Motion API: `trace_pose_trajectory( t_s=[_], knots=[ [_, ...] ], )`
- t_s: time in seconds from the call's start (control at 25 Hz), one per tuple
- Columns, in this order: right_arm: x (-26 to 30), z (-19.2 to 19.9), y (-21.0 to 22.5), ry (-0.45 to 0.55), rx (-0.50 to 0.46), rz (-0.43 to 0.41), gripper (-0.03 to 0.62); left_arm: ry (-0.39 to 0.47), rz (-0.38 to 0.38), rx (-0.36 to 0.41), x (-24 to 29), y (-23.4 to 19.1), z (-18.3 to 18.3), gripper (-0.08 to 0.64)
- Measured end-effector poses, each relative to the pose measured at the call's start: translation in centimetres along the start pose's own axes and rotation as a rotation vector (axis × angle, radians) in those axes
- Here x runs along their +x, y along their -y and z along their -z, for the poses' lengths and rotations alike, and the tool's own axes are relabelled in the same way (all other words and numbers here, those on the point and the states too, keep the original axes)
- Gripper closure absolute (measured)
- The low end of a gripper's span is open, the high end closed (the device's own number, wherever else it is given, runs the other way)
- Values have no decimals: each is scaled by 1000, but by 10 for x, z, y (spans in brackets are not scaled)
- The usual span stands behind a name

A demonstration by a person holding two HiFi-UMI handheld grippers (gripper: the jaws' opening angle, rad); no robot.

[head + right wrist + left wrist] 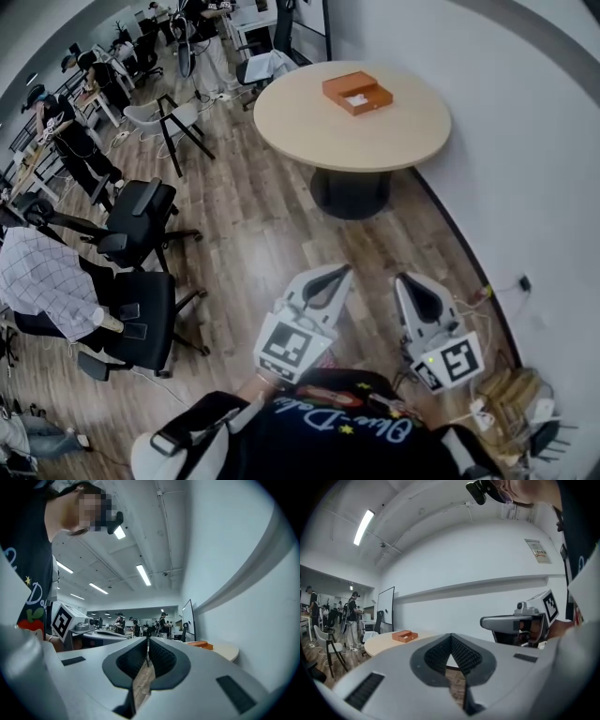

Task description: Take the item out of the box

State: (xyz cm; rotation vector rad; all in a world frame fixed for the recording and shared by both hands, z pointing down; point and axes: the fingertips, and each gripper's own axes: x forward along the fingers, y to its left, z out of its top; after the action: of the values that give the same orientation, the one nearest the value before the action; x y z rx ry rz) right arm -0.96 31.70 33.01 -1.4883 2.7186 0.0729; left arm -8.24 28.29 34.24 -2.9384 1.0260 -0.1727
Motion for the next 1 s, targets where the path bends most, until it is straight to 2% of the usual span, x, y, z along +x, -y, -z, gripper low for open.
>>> trace_pose_trajectory(
  t_s=[0.68,1.0],
  knots=[
    [107,6,20,-35,-32,-3,595,12,-16,-5,20,-104,4,575],
    [138,14,26,-61,-45,6,594,21,6,-14,34,-132,8,575]
  ],
)
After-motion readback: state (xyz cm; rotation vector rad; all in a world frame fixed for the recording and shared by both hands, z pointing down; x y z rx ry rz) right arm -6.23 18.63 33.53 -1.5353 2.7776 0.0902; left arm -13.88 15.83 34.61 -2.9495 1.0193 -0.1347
